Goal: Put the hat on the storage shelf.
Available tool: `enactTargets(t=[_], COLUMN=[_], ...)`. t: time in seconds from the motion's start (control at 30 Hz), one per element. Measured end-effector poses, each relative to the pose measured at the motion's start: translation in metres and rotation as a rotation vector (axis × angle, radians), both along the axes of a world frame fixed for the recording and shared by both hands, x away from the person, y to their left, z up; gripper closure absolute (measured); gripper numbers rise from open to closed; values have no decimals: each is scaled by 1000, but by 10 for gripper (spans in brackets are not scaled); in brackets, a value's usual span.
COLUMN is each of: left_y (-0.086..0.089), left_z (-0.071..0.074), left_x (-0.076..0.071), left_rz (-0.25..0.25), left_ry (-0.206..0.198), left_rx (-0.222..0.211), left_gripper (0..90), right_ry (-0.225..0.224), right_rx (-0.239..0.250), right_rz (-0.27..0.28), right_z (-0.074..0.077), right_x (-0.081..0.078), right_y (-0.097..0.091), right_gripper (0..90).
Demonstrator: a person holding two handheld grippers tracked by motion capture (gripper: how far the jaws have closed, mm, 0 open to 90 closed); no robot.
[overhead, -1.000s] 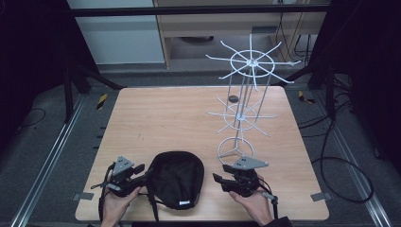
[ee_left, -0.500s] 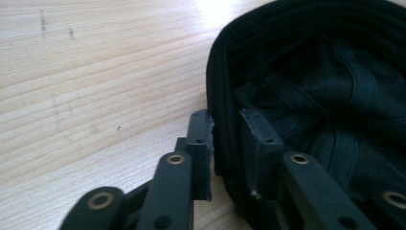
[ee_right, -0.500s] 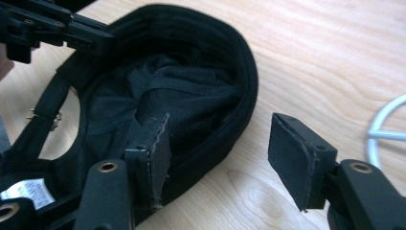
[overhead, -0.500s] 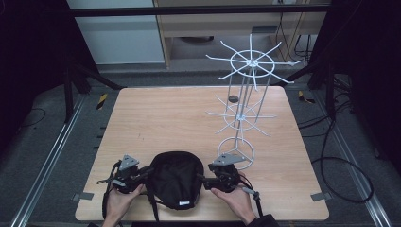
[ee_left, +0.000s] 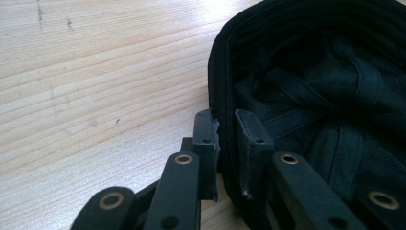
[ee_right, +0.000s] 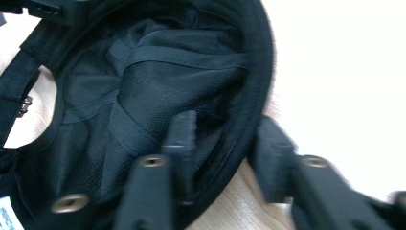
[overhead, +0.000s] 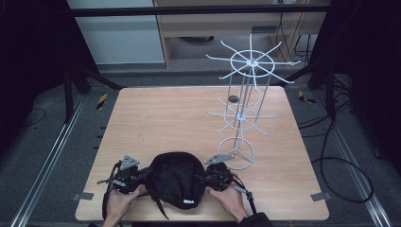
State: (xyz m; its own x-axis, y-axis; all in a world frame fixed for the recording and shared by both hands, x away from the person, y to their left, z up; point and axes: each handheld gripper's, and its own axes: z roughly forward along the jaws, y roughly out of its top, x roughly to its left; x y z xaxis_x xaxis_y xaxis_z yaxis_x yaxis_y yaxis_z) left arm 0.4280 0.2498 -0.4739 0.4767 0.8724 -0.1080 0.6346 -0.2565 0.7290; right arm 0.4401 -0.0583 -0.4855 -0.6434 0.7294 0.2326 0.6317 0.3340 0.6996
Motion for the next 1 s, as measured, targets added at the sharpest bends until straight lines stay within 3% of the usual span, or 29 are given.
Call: enactTargets(t=[0.03,0.07,0.1,0.3,0.33,0.47,0.53,0.57,0.8,1.0], left_y=[0,0,0,-8,-11,-17,-18,-19,-29,-30], left_z=[0,0,0,0,-1,-3,-3,-3,-9,-10], left_x=[0,0,0,0,2,12,15,20,38,38], left_rz=[0,-2,-3,-25,-24,-11,-7,-1,7,-11], left_ry=[0,6,10,1,3,8,8,7,-8,-17], left_rx=[0,-9,-19,-16,-15,-30,-38,-48,-60,-49], left_gripper=[788,788,788,782,782,779,779,779,772,749], right_ry=[0,-18,-18,-186,-233,-330,-345,-375,-387,-381], right_rx=[0,14,14,55,59,71,75,79,53,6], right_rz=[0,-11,-11,-38,-24,20,32,63,159,167], right_z=[0,4,4,31,35,47,49,52,47,37], right_x=[0,1,1,-3,-5,-13,-15,-18,-25,-28], right_y=[0,-3,-3,-11,-10,-6,-5,-3,6,9], right_gripper=[692,785,785,829,830,829,828,826,818,821])
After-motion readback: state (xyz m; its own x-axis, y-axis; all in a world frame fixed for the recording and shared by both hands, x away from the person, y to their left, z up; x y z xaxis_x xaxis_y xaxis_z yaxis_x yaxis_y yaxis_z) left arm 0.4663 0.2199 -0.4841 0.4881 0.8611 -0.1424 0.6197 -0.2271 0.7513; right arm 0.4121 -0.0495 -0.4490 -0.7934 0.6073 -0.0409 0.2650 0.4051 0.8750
